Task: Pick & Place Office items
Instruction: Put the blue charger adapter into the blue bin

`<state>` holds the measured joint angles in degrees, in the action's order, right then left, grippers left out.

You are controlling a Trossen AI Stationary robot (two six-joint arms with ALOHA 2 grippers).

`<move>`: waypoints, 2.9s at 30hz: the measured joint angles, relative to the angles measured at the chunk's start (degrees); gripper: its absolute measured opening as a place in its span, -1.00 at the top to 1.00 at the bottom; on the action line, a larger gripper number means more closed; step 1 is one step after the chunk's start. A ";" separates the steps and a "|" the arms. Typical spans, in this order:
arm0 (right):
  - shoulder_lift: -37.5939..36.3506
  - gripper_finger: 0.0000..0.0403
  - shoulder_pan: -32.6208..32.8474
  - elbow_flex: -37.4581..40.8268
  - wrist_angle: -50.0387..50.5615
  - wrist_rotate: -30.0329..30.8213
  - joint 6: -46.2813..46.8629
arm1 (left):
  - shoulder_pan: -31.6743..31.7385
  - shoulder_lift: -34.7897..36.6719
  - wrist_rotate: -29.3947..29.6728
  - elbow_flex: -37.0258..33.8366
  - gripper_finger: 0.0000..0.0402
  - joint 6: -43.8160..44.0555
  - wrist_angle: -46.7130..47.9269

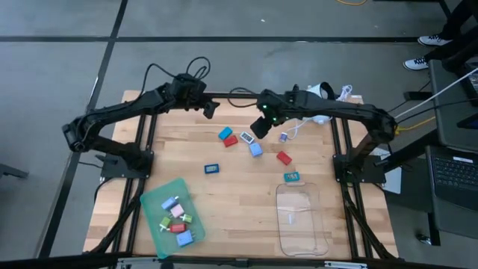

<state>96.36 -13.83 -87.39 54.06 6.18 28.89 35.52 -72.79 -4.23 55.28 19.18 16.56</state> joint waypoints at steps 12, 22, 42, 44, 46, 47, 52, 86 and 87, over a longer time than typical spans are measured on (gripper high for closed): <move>10.48 0.23 6.31 0.00 -2.92 -0.30 18.69 | 6.72 0.11 -18.51 -4.23 -0.12 -4.54 -3.61; 15.77 -0.14 7.22 0.00 -3.12 -2.00 23.79 | 7.03 0.11 -27.69 -4.23 -0.09 -5.37 -7.87; 22.63 -0.42 6.76 0.00 -1.60 -2.80 26.45 | 7.03 0.11 -30.94 -4.23 -0.07 -6.68 -6.90; 22.98 -0.40 6.80 0.00 -1.56 -3.36 26.47 | 7.03 0.11 -30.94 -4.23 -0.06 -7.44 -6.14; 23.15 -0.39 6.88 0.25 -1.58 -4.09 26.57 | 7.03 0.11 -30.92 -4.23 -0.06 -8.04 -4.97; 23.14 -0.39 7.01 0.53 -1.55 -4.07 26.85 | 7.03 0.11 -30.92 -4.23 -0.06 -8.37 -4.38; 23.15 -0.39 7.30 2.34 -1.58 -4.35 28.16 | 7.03 0.08 -30.92 -4.23 -0.06 -9.05 -3.41; 23.13 -0.14 6.76 4.28 -4.44 -5.53 22.90 | 7.03 0.08 -30.81 -4.23 -0.06 -9.29 -3.44; 23.10 -0.08 6.76 4.28 -4.51 -5.53 22.90 | 7.03 0.08 -30.81 -4.23 -0.06 -9.28 -3.44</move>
<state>119.46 -7.07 -83.11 49.55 0.64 51.79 42.54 -72.71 -35.05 51.05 9.90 13.13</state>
